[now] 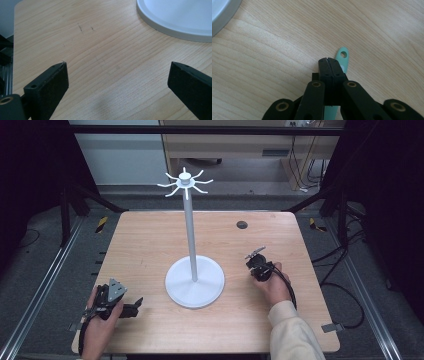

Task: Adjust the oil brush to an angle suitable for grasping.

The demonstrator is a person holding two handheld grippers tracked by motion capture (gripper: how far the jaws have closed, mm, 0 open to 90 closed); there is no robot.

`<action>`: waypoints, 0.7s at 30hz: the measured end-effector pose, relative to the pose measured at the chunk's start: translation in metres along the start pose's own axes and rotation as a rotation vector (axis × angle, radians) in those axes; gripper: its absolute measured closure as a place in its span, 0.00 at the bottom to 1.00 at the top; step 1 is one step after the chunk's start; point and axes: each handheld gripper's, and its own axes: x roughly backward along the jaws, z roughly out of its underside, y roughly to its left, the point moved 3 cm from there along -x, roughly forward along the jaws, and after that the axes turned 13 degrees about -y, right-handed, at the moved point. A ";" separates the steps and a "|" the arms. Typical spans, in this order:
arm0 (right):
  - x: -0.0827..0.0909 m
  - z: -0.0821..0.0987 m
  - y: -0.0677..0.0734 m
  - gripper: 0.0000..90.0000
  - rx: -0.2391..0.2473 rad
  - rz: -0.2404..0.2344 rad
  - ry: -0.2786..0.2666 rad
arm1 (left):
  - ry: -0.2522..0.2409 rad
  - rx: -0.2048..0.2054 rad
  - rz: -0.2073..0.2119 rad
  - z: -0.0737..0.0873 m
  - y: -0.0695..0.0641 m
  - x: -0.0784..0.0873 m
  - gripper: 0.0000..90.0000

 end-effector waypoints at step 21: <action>0.054 0.020 -0.014 0.85 -0.195 -0.027 0.043 | -0.001 -0.001 0.000 0.000 0.000 0.001 0.03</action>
